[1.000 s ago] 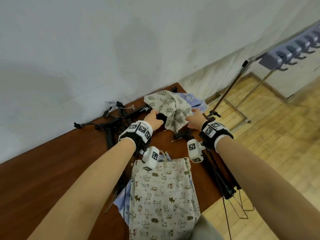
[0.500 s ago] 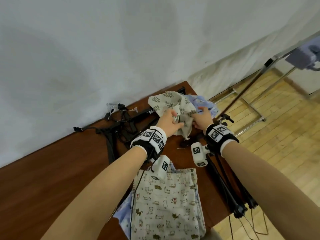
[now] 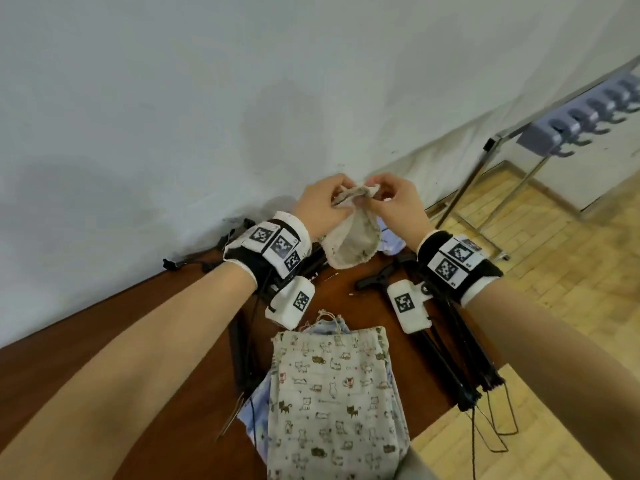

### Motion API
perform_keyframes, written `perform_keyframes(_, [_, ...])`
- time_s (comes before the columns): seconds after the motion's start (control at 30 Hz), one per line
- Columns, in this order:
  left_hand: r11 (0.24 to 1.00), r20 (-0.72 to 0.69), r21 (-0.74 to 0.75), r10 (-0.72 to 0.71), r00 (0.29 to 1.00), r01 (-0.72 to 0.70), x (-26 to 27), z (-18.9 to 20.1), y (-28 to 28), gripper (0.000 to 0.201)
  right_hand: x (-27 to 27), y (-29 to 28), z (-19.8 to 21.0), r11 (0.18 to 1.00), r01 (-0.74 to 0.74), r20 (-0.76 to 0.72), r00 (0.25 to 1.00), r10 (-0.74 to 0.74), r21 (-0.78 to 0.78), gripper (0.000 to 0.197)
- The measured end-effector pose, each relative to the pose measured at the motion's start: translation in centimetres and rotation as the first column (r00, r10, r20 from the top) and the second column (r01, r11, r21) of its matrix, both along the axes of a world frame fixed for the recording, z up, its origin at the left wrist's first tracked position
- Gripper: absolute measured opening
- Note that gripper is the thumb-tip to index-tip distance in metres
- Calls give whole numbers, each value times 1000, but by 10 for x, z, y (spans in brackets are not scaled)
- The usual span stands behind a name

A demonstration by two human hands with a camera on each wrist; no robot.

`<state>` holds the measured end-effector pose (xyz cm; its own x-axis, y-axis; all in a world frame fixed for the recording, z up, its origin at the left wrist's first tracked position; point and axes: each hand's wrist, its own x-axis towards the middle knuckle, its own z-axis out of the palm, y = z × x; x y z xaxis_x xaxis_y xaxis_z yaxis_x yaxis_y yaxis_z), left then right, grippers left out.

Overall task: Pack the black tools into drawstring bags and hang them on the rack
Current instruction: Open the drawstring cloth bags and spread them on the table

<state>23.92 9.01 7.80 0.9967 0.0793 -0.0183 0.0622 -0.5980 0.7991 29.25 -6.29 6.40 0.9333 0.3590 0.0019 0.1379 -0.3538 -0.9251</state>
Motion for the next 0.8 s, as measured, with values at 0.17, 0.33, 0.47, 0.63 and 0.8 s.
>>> perform_keyframes(0.17, [1000,101,16,5,995,-7,-26,39,23,11,-15,-3,12,941,88,289,957,11,-326,18])
perform_keyframes(0.33, [995,170,59,67,983,-78,-56,57,47,4,-16,-24,21,801,-27,116,986,119,-598,32])
perform_keyframes(0.47, [891,-198,434,-51,979,134,-83,53,70,7,-32,-39,36,634,-594,-449,800,399,-495,34])
perform_keyframes(0.63, [761,-461,546,-75,884,350,-109,20,77,22,-55,-53,32,495,-797,-676,578,457,-346,30])
perform_keyframes(0.8, [757,-738,341,-151,657,558,-118,-36,61,12,-74,-43,-48,227,-916,-852,394,346,-331,47])
